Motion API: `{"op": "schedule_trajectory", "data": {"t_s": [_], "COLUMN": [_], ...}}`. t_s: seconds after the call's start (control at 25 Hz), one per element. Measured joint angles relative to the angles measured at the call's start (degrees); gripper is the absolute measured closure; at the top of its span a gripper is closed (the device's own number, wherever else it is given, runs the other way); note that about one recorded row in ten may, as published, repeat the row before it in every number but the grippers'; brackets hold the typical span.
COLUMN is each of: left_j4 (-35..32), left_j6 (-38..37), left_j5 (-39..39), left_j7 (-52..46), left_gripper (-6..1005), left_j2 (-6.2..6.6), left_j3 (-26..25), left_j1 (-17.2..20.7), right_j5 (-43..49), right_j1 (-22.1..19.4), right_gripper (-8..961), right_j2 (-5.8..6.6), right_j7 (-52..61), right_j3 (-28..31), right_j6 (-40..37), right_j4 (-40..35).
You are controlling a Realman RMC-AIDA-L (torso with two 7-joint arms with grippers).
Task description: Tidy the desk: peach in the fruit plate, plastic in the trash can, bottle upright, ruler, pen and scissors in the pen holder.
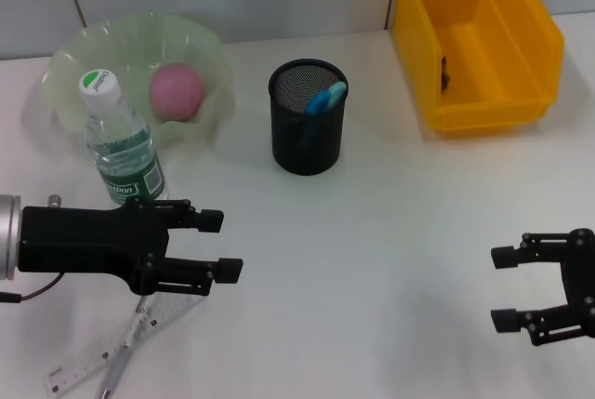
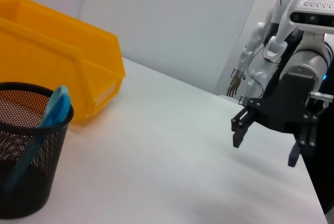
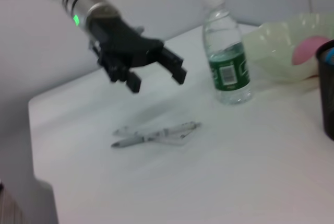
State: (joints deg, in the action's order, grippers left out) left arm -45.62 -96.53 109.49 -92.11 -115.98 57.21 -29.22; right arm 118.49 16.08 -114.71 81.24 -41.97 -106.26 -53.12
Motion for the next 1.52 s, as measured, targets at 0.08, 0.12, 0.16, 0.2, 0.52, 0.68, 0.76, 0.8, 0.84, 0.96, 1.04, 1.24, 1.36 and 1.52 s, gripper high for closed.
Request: {"op": "schedule_trajectory", "data": {"t_s": [0.08,0.12,0.16,0.2,0.52,0.68,0.76,0.8,0.84,0.96,1.04,1.24,1.36,1.52], "left_j4": [0.00,-0.21,-0.21,-0.30,-0.78,-7.83,-10.42,-12.28,-14.10,-18.30,-19.31,-24.06,-27.32,-32.04], "left_j6": [-0.03,-0.15,-0.15,-0.17,-0.69,-0.82,-0.98,-1.17,-1.43,-1.91,-1.90,-1.12,0.43,2.48], "left_j5": [0.00,0.04,0.04,0.14,0.94,8.45,10.68,12.14,13.37,15.20,15.84,19.93,22.57,25.84], "left_j7": [-0.18,-0.86,-0.86,-1.13,-2.36,-7.52,-9.12,-10.42,-11.73,-17.62,-19.72,-29.86,-35.35,-42.09], "left_gripper": [230,230,230,230,231,231,231,231,231,232,232,232,232,233], "left_j2": [0.04,0.15,0.15,0.21,0.74,-0.69,-1.39,-1.77,-2.04,-2.17,-2.17,-2.48,-2.61,-2.73], "left_j3": [0.00,0.16,0.16,0.23,0.49,0.71,0.81,1.04,1.59,5.70,7.37,16.40,21.08,27.26], "left_j1": [-0.03,-0.14,-0.14,-0.16,-0.53,-0.82,-0.83,-0.88,-0.97,-2.06,-2.58,-4.53,-4.75,-4.84], "right_j5": [0.67,0.92,0.92,1.22,1.35,1.39,1.40,1.40,1.40,1.40,1.40,1.40,1.40,1.40], "right_j1": [0.31,0.50,0.50,0.83,1.08,1.02,1.05,1.10,1.13,1.23,1.30,1.37,1.37,1.35], "right_gripper": [119,119,119,119,118,118,118,118,119,119,119,119,118,118], "right_j2": [0.01,0.03,0.03,0.10,0.14,0.13,0.16,0.20,0.24,0.34,0.38,0.48,0.53,0.57], "right_j7": [-0.25,-0.25,-0.25,-0.08,0.19,0.62,0.82,1.00,1.12,1.26,1.28,1.29,1.29,1.29], "right_j3": [-0.20,-0.27,-0.27,-0.43,0.06,0.28,0.33,0.36,0.37,0.54,0.60,0.73,0.81,0.83], "right_j6": [-0.14,-0.19,-0.19,-0.33,-0.42,-0.15,-0.10,-0.05,-0.04,0.00,0.04,0.14,0.21,0.50], "right_j4": [0.00,-0.01,-0.01,0.02,0.20,0.10,0.07,0.04,0.00,-0.10,-0.16,-0.22,-0.23,-0.22]}}
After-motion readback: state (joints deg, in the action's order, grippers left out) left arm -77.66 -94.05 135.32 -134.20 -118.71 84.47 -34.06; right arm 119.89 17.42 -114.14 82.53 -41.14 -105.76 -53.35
